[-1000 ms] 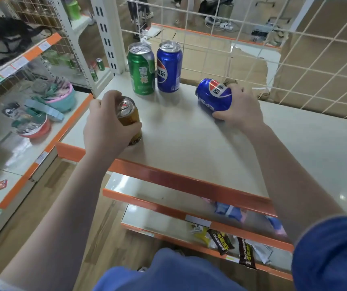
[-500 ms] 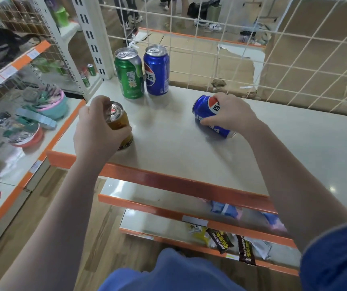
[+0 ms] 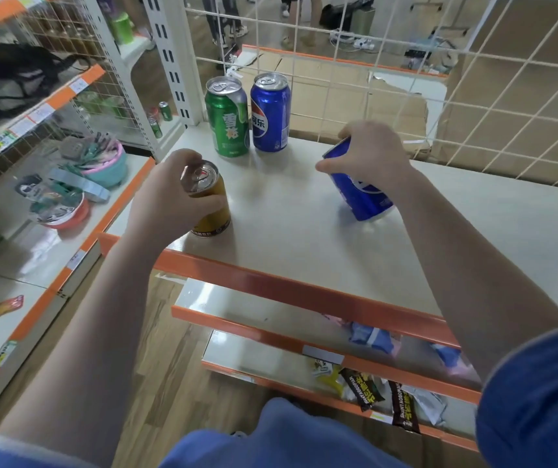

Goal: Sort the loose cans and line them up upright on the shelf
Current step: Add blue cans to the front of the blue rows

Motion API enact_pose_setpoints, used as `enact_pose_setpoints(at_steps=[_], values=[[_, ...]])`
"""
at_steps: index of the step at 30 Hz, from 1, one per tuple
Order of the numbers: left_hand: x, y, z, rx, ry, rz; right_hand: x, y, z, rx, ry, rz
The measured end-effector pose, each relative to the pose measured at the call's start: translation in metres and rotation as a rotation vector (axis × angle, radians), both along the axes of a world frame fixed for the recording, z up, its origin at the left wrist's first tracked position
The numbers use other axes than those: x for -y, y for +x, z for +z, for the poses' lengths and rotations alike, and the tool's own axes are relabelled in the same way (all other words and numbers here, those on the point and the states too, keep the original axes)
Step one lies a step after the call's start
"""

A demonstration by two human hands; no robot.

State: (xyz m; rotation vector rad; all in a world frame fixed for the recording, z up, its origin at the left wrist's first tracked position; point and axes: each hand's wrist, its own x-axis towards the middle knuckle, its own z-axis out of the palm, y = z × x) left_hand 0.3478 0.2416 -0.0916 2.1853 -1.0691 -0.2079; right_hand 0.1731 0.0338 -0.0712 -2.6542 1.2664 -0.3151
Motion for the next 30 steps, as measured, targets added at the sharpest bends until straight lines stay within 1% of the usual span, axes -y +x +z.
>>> enact_pose_setpoints(at_steps=[4, 6, 10, 12, 13, 14, 15, 17, 19, 22, 26, 30], values=[[0.003, -0.005, -0.002, -0.015, -0.038, 0.016, -0.013, -0.022, 0.007, 0.221, 0.003, -0.044], [0.006, -0.008, -0.001, -0.010, -0.032, -0.011, -0.018, -0.038, 0.008, 0.267, -0.007, -0.060], [0.012, -0.003, 0.003, 0.031, 0.043, -0.129, -0.028, -0.073, 0.008, 0.134, -0.103, -0.054], [0.015, 0.002, 0.006, 0.096, 0.093, -0.183, -0.036, -0.082, 0.010, 0.095, -0.143, -0.016], [0.016, 0.004, 0.007, 0.113, 0.110, -0.203, -0.038, -0.085, 0.011, 0.086, -0.129, 0.021], [0.016, 0.005, 0.008, 0.105, 0.114, -0.217, -0.038, -0.085, 0.012, 0.084, -0.062, 0.069], [0.015, 0.006, 0.008, 0.056, 0.105, -0.221, -0.038, -0.085, 0.013, 0.094, 0.057, 0.121], [0.012, 0.007, 0.006, -0.097, 0.029, -0.209, -0.034, -0.084, 0.014, 0.144, 0.288, 0.210], [0.007, 0.006, -0.001, -0.227, -0.064, -0.182, -0.028, -0.085, 0.011, 0.210, 0.340, 0.230], [0.003, 0.003, -0.017, -0.425, -0.208, -0.117, -0.023, -0.086, 0.002, 0.356, 0.384, 0.186], [0.003, -0.005, -0.032, -0.450, -0.295, -0.074, -0.024, -0.089, -0.015, 0.598, 0.473, 0.141], [0.006, -0.008, -0.032, -0.442, -0.325, -0.044, -0.026, -0.088, -0.027, 0.767, 0.564, 0.139]])
